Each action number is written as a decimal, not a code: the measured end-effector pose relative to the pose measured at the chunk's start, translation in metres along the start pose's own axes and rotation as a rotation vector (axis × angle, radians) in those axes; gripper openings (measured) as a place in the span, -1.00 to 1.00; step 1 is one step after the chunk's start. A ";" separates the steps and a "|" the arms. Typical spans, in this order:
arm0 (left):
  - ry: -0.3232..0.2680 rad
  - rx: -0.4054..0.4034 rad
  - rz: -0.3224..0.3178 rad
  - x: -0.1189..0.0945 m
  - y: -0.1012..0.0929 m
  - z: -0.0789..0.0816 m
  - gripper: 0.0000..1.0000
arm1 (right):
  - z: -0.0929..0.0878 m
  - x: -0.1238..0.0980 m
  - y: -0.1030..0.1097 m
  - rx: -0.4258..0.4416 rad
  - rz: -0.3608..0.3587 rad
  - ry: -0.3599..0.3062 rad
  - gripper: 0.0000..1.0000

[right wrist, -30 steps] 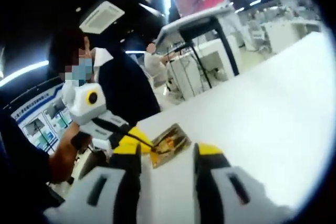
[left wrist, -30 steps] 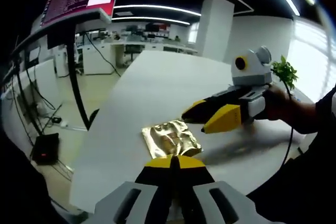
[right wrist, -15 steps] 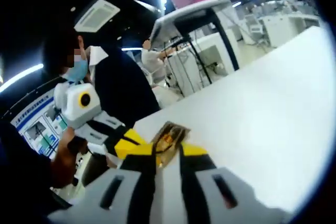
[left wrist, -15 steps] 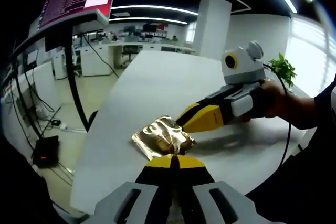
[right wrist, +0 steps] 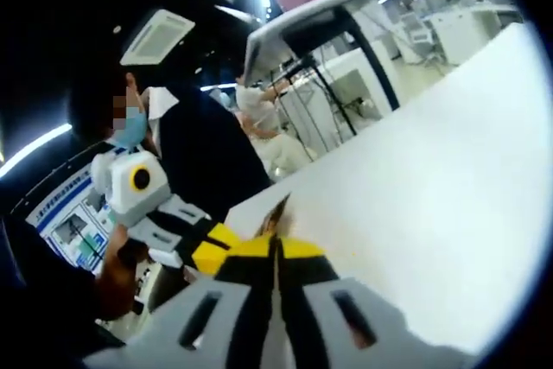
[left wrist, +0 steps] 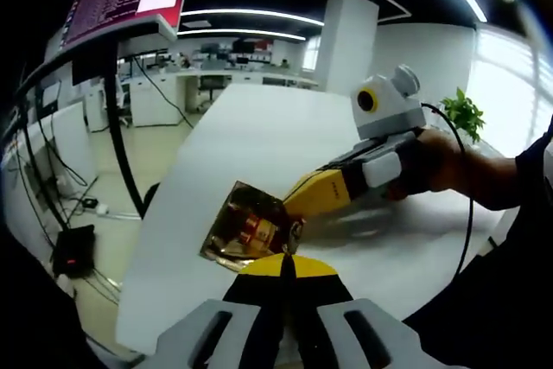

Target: Arrange the skincare products in the storage area until every visible bottle or jar stands upright without overlapping.

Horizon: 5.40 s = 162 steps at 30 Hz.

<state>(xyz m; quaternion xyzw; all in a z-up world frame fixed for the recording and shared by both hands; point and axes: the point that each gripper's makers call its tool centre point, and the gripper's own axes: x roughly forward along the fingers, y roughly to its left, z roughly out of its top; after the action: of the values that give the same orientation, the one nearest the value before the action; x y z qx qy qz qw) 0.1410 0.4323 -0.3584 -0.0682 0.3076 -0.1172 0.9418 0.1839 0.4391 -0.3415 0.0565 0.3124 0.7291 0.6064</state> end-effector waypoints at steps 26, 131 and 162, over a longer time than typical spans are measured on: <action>-0.076 -0.058 -0.003 -0.010 0.009 0.000 -0.65 | 0.004 -0.024 0.018 -0.219 -0.006 -0.109 -1.00; -0.073 0.191 -0.418 0.092 -0.209 0.076 -1.00 | -0.051 -0.279 -0.005 -0.148 -0.343 -0.300 -1.00; -0.001 0.210 -0.483 0.157 -0.249 0.081 -1.00 | -0.073 -0.333 -0.044 -0.165 -0.518 -0.285 -1.00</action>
<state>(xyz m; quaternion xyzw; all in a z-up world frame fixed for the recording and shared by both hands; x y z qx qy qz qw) 0.2679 0.1562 -0.3321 -0.0417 0.2679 -0.3698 0.8887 0.2734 0.1078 -0.3241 0.0272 0.1677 0.5577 0.8124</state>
